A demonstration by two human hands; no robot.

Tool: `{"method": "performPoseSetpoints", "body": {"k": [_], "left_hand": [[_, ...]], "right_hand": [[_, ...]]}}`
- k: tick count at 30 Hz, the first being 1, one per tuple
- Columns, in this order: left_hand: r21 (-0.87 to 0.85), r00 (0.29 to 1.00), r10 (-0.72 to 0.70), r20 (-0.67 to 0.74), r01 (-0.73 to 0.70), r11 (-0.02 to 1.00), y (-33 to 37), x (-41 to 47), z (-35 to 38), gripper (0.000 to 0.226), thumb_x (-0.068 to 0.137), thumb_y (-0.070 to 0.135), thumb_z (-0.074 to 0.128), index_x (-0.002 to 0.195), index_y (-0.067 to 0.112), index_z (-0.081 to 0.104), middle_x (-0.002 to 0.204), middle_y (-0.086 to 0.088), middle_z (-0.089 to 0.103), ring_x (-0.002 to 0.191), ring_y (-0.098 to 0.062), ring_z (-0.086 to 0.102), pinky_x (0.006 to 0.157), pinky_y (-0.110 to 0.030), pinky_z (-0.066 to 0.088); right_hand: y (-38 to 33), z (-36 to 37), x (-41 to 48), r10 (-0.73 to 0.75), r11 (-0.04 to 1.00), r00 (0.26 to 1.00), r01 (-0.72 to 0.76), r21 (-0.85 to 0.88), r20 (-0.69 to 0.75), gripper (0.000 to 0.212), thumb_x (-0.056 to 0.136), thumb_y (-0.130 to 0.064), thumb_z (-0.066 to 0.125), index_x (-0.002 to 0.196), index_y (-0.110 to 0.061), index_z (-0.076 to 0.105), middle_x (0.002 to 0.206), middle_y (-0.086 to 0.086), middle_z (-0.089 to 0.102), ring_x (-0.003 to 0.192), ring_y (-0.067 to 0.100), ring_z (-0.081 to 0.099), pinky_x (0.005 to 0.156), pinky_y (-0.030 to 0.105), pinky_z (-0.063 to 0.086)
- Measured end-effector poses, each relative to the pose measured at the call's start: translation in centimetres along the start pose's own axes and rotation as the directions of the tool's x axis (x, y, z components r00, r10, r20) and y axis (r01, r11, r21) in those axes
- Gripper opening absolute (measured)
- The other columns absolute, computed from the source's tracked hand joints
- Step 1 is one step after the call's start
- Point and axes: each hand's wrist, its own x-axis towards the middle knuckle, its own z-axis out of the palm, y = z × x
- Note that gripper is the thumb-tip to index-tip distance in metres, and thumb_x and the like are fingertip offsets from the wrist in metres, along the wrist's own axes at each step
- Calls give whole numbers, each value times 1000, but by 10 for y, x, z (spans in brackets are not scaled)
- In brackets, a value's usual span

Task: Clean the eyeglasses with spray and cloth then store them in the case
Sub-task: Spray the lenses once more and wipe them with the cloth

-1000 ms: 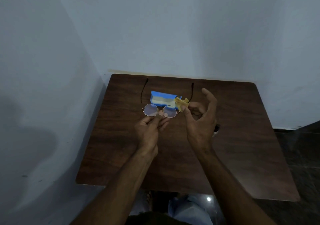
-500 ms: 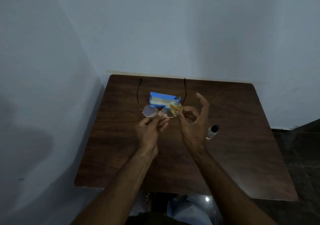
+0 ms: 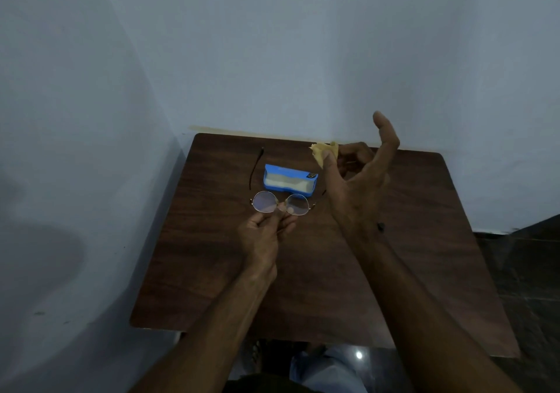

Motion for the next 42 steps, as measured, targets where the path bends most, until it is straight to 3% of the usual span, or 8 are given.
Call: {"method": "performPoseSetpoints", "body": {"k": [10,15,20,27,32,36,42], "left_hand": [[-47,1000,-1,0,1,999,12,6,-6,14,96,8,75,108,3,78,98,-15,82,85,-20,81,75,-28,66],[-67,1000,-22,19,23,997,15,3,-3,12,96,6,74,105,1,78,97,-16,82,83,-20,81,74,-27,65],[-78,999,-39,36,42,996,17,1,-5,14,96,6,73,108,0,78,97,-18,80,82,-20,79,73,-27,65],[-86,999,-39,12,40,996,12,-1,-8,10,96,6,74,104,1,78,94,-15,81,79,-18,80,71,-26,65],[-42,999,0,-36,-1,999,8,-2,-11,13,95,7,76,106,1,79,95,-15,82,79,-17,80,69,-24,64],[15,997,48,-63,-47,999,5,-5,-10,10,94,8,77,103,6,80,93,-13,82,79,-18,80,71,-26,66],[87,994,97,-57,-92,992,2,-9,-4,12,95,8,76,105,6,80,92,-12,82,78,-17,80,72,-27,67]], "right_hand": [[19,4,-32,98,995,993,-97,-24,65,91,85,-14,87,157,-29,33,89,-14,75,90,5,75,79,12,56],[34,7,-53,168,985,978,-164,-43,120,91,85,-32,87,156,-42,32,94,-17,77,91,4,76,80,25,62],[46,6,-72,201,980,965,-199,-28,169,93,86,-14,86,157,-39,32,97,-14,78,93,4,77,87,27,62],[36,5,-69,236,972,957,-233,-41,168,96,84,-11,87,156,-42,31,93,-11,77,93,7,77,88,37,63],[13,3,-35,93,995,994,-91,-36,60,93,82,-10,88,155,-32,35,91,-16,74,88,5,75,79,15,58],[-2,-1,-12,14,1000,1000,-14,-1,14,86,85,-16,88,153,-24,37,82,-11,72,80,8,73,74,11,53],[-8,-8,2,28,1000,999,-29,-9,-32,79,88,-13,84,151,-23,38,79,-12,68,75,5,69,73,10,53]]}}
